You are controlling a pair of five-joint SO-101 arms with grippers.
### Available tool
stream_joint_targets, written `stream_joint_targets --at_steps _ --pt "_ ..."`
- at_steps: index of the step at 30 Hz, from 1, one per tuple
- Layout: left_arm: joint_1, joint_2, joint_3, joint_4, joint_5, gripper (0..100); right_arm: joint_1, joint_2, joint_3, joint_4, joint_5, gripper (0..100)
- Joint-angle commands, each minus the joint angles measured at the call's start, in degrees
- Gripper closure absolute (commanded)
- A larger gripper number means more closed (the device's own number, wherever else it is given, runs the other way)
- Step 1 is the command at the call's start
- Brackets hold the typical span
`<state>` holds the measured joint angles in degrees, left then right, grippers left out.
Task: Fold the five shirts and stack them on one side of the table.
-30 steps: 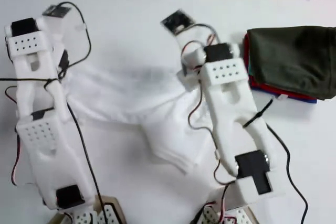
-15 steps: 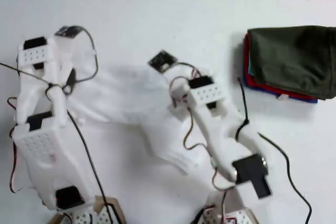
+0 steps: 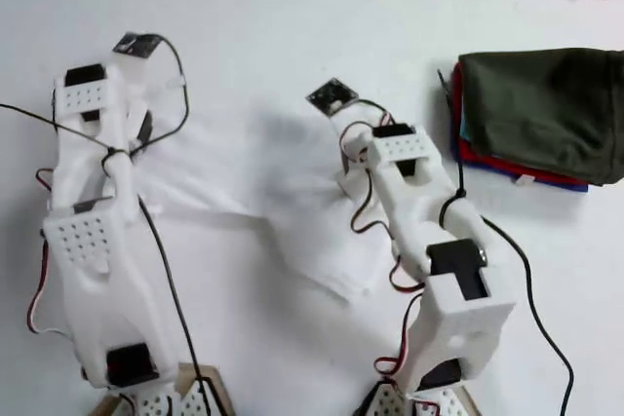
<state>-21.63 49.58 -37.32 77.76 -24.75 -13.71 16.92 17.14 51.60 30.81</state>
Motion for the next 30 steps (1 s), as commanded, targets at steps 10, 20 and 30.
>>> stream_joint_targets --at_steps 10,20,30 --pt "0.4 14.0 -35.7 17.8 0.4 97 1.0 -2.1 -2.9 3.7 0.8 98.1" --pt "0.4 11.3 -45.2 24.9 0.4 97 -6.2 -18.2 -2.5 15.6 0.8 98.1" --pt "0.4 -3.2 -18.5 24.5 0.4 97 -19.6 -20.5 7.7 17.5 0.9 98.1"
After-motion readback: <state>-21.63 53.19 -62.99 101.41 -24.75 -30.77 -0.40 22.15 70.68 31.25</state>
